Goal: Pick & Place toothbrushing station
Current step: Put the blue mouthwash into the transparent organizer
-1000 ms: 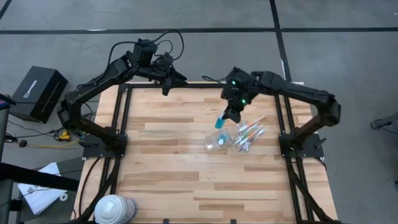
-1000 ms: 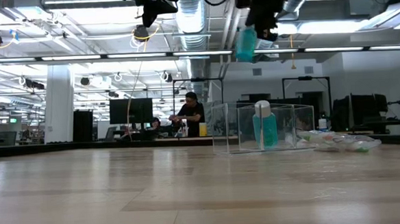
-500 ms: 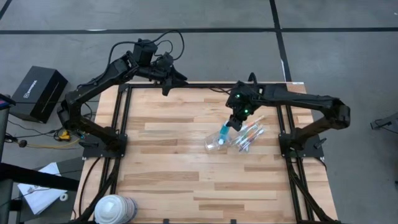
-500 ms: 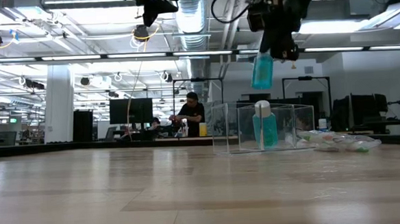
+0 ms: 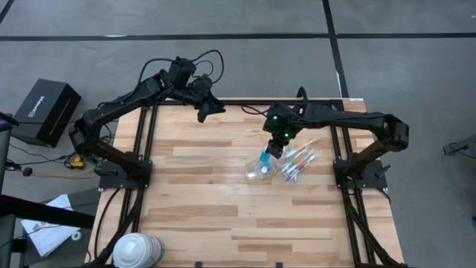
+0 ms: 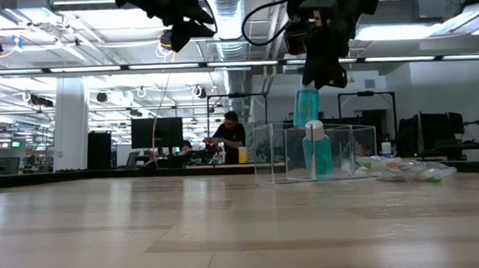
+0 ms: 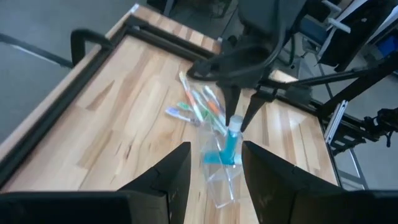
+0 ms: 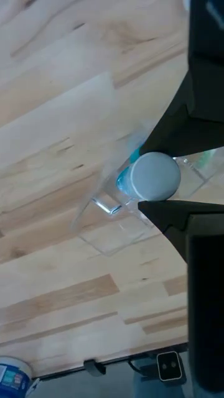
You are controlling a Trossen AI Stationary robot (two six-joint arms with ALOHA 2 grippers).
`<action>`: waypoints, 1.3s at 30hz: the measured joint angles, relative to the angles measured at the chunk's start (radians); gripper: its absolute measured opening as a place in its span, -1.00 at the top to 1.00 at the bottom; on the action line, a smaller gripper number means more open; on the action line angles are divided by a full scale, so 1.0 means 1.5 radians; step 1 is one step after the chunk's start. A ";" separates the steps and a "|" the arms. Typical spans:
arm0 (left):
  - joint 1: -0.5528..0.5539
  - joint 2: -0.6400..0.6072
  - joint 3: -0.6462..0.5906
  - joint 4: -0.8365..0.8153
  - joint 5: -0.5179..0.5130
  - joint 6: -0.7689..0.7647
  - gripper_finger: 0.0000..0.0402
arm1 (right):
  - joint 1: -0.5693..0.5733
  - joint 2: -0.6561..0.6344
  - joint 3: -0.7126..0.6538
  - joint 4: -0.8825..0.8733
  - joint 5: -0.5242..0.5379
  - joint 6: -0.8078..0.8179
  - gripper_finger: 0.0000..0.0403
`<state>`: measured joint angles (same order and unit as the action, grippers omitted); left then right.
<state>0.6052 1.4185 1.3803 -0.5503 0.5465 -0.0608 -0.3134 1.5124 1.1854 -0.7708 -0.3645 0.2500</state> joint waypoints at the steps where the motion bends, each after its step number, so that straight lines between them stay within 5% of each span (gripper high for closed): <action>1: 0.000 0.000 -0.007 0.004 0.000 0.000 0.32 | 0.000 -0.001 -0.001 0.003 0.002 -0.002 0.58; 14: 0.002 0.000 -0.017 0.029 0.000 -0.003 0.32 | -0.001 -0.006 -0.082 0.099 0.037 0.026 0.58; 39: 0.002 0.000 -0.017 0.040 -0.015 -0.005 0.32 | -0.002 0.043 -0.084 0.100 0.052 -0.003 0.58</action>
<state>0.6079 1.4187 1.3556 -0.4908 0.5236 -0.0681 -0.3161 1.5761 1.0597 -0.6206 -0.2863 0.2452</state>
